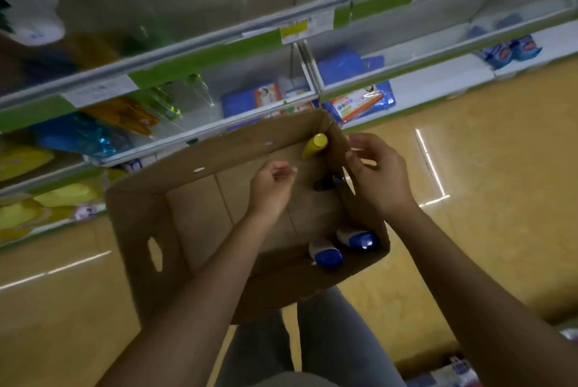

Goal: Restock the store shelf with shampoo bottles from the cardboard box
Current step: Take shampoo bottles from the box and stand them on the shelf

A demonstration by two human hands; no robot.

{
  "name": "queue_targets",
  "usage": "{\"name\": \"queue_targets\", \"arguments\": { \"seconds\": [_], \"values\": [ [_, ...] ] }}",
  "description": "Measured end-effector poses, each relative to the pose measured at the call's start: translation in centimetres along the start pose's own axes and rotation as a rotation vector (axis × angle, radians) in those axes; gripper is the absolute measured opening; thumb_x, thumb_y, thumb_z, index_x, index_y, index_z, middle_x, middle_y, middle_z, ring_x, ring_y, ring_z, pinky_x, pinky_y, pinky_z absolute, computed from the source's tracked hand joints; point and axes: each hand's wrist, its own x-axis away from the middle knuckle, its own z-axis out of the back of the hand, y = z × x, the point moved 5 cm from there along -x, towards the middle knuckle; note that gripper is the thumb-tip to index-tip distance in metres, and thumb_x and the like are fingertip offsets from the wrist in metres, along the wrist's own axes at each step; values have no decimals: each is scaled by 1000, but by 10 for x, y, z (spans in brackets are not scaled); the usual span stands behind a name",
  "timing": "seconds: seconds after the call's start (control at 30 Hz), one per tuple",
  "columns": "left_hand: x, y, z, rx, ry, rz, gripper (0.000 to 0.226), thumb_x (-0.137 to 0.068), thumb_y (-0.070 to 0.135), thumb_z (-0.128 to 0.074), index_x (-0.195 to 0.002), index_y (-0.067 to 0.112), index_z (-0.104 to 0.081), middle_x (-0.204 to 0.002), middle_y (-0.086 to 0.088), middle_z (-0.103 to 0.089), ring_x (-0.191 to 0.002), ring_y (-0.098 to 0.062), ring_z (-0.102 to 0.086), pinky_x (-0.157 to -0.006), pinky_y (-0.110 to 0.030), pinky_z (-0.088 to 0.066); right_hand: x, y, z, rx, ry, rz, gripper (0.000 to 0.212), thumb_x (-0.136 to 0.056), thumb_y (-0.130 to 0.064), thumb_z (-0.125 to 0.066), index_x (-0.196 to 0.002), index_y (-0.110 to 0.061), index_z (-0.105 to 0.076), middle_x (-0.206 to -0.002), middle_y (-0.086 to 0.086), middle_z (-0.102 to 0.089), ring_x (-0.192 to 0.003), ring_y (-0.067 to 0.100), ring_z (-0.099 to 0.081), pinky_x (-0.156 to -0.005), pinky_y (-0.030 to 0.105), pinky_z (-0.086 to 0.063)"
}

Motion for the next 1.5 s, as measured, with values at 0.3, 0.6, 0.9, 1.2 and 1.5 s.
{"name": "queue_targets", "arguments": {
  "seconds": [0.3, 0.6, 0.9, 1.2, 1.5],
  "values": [
    [-81, -17, -63, -115, 35, 57, 45, -86, 13, -67, -128, 7, -53, -122, -5, -59, -112, -19, -55, -85, -21, -40, -65, 43, -3, -32, -2, -62, 30, -96, -18, -56, -125, -23, -57, -115, -14, -60, -96, -8, -54, -72, -1, -40],
    [-123, -11, -106, -235, -40, -54, 39, -85, 20, -68, -122, 15, -55, -115, 0, -62, -103, -12, -53, -82, -21, -37, -88, 79, -3, -14, -24, -90, 28, -99, -27, -52, -125, -18, -59, -109, -13, -59, -90, -15, -52, -68, -7, -37],
    [-106, 6, -63, -83, -171, -95, 33, -86, 27, -68, -114, 12, -60, -105, 3, -65, -95, -8, -61, -77, -15, -46, -85, 57, -13, -33, -73, -41, 29, -99, -26, -52, -125, -17, -58, -109, -11, -59, -92, -12, -53, -69, -4, -39],
    [-40, 73, 37, 34, -108, -249, 16, -90, 36, -60, -87, 22, -67, -88, 5, -72, -86, -6, -68, -82, -27, -53, -39, 3, -48, -146, -425, 62, 55, -84, -25, -72, -135, -19, -51, -129, -3, -60, -115, 3, -57, -98, 25, -49],
    [56, 104, 140, 291, 27, -289, 43, -93, 51, -49, -91, 13, -68, -93, -7, -74, -93, -18, -70, -94, -39, -53, 53, -90, -92, -560, -792, 15, 44, -88, -11, -63, -129, -3, -54, -122, 14, -66, -112, 26, -64, -98, 41, -51]
  ]
}}
